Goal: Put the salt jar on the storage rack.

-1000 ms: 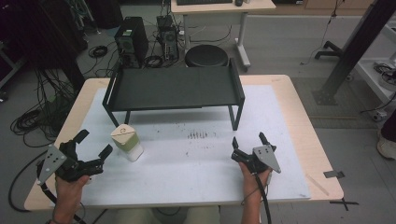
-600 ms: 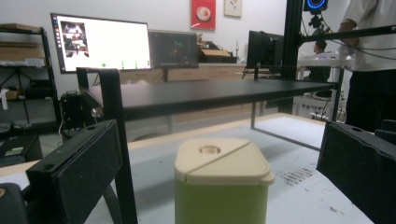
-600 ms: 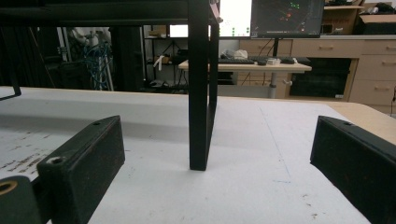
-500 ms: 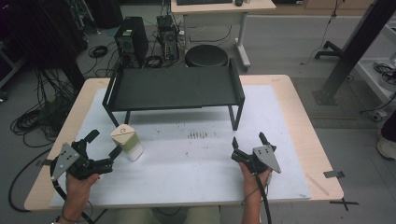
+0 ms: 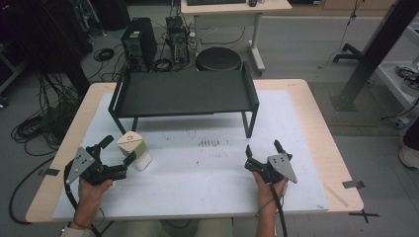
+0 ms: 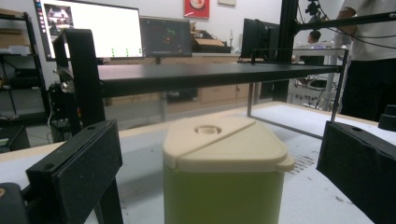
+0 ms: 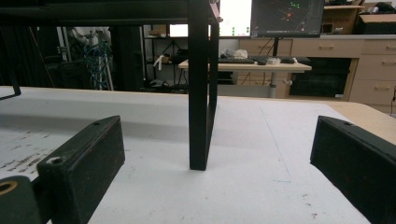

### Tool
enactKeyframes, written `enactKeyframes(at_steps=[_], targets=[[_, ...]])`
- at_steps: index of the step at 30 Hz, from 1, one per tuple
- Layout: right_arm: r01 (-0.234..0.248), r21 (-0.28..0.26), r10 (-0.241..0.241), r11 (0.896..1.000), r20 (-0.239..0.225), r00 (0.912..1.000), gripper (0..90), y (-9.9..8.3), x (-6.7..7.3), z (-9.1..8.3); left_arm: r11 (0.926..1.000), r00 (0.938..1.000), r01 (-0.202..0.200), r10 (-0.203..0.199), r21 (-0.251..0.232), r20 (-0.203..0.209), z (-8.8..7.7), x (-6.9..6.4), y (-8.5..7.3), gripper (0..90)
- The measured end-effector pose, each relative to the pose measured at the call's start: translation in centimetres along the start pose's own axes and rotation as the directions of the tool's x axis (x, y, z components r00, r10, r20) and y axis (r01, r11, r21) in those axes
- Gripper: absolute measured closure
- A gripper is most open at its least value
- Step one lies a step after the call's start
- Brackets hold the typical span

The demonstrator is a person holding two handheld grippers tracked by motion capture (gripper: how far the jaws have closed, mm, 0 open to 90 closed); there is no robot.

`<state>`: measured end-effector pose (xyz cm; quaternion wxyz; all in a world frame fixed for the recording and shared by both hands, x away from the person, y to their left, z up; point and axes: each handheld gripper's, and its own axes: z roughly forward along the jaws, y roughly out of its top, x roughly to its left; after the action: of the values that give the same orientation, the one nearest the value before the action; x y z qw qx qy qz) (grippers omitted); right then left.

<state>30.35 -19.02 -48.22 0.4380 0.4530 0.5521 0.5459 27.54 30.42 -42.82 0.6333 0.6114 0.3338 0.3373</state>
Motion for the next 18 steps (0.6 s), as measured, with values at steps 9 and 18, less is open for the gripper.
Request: enactKeyframes(at_steps=[9, 18], targets=[[0.000, -0.001, 0.000, 1.000, 0.000, 1.0000, 3.0, 0.0, 0.0, 0.0, 0.9999, 1.0000, -0.007, 0.007, 0.013, 0.001, 0.9, -0.2, -0.8, 0.2], [0.000, -0.001, 0.000, 1.000, -0.001, 1.0000, 3.1, 0.0, 0.0, 0.0, 0.9994, 1.0000, -0.005, 0.005, 0.035, -0.007, 1.8, -0.1, -1.6, 0.2]])
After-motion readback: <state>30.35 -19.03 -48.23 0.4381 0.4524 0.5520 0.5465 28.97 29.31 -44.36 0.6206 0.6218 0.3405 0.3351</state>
